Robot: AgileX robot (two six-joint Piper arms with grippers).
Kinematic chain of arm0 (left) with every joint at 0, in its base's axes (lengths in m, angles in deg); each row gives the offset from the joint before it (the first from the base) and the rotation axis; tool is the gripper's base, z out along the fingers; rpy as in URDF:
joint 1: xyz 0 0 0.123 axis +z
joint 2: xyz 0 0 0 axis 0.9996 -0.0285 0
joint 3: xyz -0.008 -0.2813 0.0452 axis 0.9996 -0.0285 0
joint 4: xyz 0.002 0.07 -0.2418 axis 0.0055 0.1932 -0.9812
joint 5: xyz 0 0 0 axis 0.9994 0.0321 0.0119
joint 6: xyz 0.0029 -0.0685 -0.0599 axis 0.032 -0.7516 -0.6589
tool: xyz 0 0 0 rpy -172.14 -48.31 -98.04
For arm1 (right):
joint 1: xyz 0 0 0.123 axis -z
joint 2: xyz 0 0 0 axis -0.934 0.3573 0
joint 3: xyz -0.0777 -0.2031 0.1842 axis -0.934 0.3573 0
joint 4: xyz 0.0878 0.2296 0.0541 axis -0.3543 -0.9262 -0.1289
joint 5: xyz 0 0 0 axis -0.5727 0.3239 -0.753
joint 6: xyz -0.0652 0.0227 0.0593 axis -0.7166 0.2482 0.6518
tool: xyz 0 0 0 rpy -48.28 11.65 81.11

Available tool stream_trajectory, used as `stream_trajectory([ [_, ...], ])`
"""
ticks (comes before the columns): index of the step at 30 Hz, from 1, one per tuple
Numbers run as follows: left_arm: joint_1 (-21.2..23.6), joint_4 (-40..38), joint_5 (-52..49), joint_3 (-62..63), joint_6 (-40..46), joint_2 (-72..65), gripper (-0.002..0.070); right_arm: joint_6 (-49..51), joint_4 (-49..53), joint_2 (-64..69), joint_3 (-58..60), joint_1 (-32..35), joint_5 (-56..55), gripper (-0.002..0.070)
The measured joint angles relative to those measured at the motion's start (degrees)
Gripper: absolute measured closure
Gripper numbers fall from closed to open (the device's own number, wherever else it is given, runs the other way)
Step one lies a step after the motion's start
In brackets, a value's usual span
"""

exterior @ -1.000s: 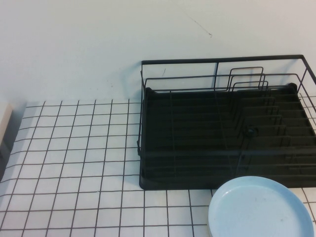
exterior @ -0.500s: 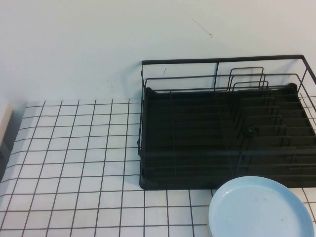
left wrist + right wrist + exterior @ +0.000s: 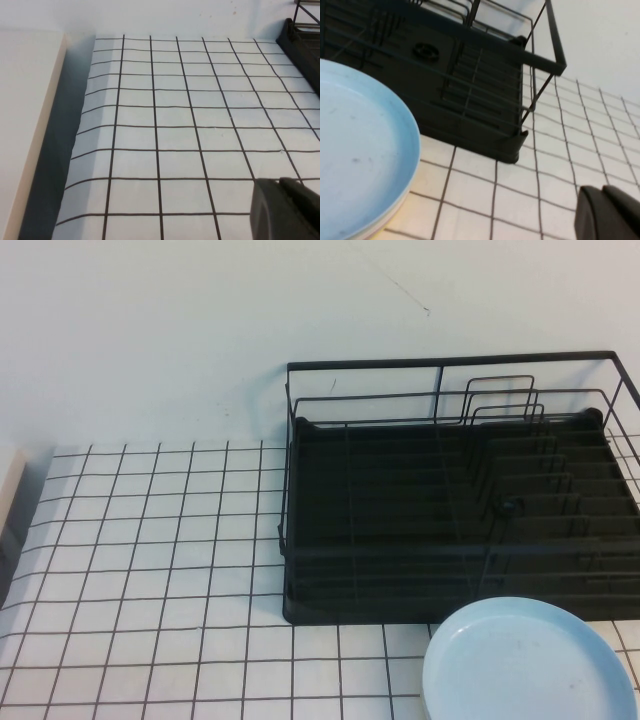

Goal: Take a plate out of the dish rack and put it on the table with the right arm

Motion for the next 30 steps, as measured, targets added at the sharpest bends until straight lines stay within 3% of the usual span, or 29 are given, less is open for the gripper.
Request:
stream_trajectory([
  [10,0.0,0.0,0.0,0.0,0.0,0.0,0.0678,5.05,-0.46,-0.05,0.04,3.58,2.48,0.0678],
  [30,0.0,0.0,0.0,0.0,0.15,0.0,0.0678,9.4,-3.29,-0.05,0.04,3.6,2.57,0.0678],
])
